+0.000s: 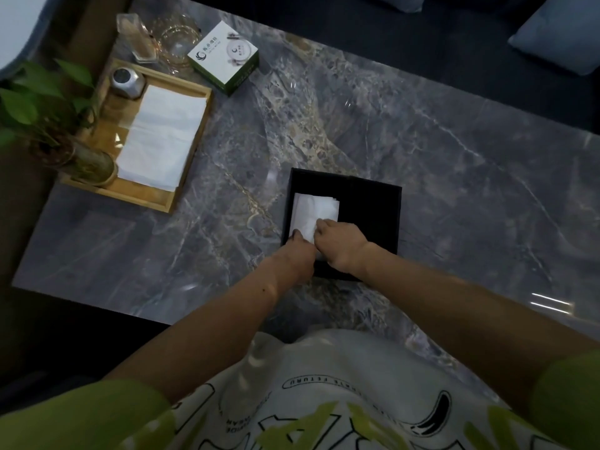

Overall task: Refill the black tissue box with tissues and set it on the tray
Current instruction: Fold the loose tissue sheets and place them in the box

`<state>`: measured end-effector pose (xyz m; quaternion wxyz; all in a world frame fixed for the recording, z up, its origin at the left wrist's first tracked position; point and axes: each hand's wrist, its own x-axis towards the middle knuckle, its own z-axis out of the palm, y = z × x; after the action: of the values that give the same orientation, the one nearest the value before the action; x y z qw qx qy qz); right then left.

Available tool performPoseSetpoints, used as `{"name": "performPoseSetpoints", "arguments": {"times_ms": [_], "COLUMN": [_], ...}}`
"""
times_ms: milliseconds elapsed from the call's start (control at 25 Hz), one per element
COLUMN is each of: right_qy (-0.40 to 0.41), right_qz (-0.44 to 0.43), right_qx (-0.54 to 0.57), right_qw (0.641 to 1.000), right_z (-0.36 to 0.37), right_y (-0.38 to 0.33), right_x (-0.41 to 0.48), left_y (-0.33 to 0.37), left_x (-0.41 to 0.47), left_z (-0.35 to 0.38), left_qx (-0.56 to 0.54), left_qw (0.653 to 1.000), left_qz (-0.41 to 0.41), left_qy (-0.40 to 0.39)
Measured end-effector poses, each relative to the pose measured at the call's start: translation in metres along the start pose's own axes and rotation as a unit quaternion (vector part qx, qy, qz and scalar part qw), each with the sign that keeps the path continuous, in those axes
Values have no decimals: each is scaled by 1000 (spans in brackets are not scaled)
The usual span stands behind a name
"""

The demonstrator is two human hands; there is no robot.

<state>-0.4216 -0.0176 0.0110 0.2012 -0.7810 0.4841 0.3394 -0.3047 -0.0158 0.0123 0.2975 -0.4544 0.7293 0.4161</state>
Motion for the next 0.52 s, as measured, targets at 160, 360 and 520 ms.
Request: {"name": "performPoseSetpoints", "arguments": {"times_ms": [160, 360, 520], "right_qy": [27, 88, 159], "right_qz": [15, 44, 76], "right_qx": [82, 163, 206], "right_qw": [996, 982, 963], "right_z": [0, 7, 16], "right_y": [0, -2, -14], "right_x": [-14, -36, -52], "left_y": [-5, -25, -39], "left_x": [-6, -14, -36], "left_z": [1, 18, 31], "left_qx": [-38, -111, -106], "left_qw": [996, 981, 956], "left_qz": [3, 72, 150], "left_qy": [79, 141, 229]}}
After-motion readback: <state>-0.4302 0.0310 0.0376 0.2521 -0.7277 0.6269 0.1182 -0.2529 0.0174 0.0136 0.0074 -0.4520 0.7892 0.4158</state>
